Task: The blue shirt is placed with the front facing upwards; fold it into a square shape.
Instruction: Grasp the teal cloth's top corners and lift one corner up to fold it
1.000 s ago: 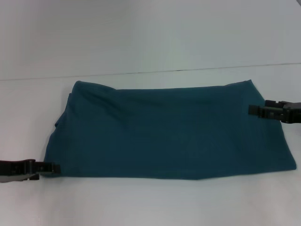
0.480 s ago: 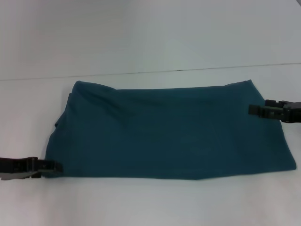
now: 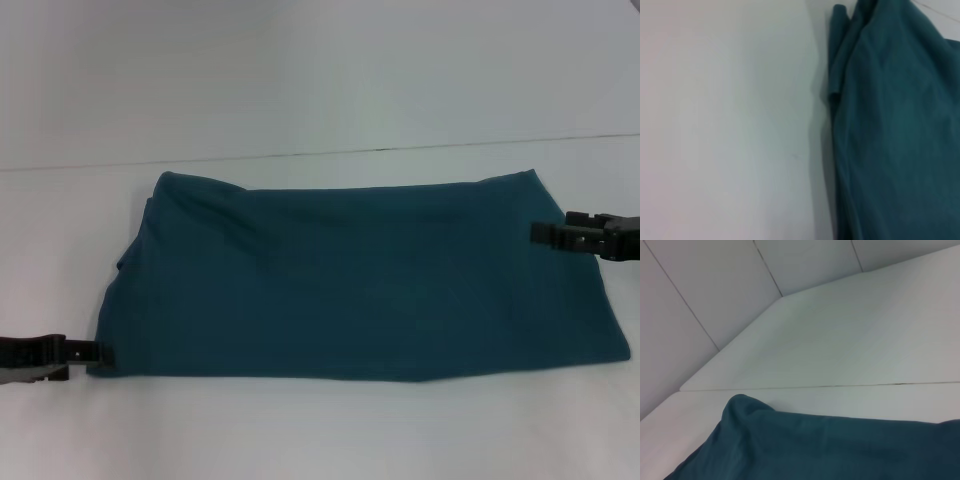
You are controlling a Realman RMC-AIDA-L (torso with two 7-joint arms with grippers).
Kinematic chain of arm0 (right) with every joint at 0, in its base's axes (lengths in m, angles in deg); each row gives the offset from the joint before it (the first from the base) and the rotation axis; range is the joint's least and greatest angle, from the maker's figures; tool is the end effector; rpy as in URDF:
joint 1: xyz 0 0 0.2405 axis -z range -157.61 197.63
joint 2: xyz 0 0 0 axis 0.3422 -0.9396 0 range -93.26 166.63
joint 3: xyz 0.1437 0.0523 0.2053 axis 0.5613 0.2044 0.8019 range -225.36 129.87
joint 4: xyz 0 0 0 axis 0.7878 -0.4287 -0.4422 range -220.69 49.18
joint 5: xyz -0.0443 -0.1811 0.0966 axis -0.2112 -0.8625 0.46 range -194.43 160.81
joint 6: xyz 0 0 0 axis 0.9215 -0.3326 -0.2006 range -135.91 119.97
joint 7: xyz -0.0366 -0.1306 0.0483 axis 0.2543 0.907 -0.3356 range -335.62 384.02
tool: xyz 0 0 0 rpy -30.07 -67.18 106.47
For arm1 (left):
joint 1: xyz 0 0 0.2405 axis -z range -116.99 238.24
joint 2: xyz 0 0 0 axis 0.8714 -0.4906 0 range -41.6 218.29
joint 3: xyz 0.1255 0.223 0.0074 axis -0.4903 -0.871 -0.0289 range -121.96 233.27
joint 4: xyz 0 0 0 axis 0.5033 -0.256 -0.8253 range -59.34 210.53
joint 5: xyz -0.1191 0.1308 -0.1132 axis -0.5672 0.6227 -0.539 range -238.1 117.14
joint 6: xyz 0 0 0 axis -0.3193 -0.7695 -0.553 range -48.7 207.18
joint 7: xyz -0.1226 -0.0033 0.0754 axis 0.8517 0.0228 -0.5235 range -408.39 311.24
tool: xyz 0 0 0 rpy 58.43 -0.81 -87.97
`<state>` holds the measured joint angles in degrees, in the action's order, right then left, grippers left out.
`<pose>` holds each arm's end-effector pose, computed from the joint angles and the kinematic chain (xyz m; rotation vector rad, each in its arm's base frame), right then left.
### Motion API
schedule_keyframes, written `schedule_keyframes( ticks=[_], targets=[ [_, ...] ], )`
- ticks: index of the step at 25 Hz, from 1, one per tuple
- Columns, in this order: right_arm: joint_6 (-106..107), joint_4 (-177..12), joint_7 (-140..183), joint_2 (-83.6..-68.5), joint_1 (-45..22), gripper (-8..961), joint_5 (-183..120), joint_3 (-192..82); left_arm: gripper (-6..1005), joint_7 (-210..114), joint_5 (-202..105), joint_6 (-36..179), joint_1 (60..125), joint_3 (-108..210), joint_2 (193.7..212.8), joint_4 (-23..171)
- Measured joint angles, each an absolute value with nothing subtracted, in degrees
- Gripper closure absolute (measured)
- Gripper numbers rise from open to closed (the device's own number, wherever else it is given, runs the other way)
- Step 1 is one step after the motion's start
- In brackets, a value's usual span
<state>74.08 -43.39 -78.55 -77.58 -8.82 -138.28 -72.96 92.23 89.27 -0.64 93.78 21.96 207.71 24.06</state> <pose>0.3205 0.3505 0.0801 -2.2531 1.1612 0.6446 -0.3188 0.3509 0.0400 -2.0584 -1.7543 -0.1136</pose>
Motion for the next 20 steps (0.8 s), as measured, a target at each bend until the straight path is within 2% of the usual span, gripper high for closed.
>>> schedule_keyframes(
  ticks=[20],
  targets=[
    [74.1, -43.4, -78.5, -77.50, -8.7, 22, -138.2, -72.9, 232, 92.2, 89.2, 0.3, 95.0, 21.1, 208.14, 24.5]
  ],
)
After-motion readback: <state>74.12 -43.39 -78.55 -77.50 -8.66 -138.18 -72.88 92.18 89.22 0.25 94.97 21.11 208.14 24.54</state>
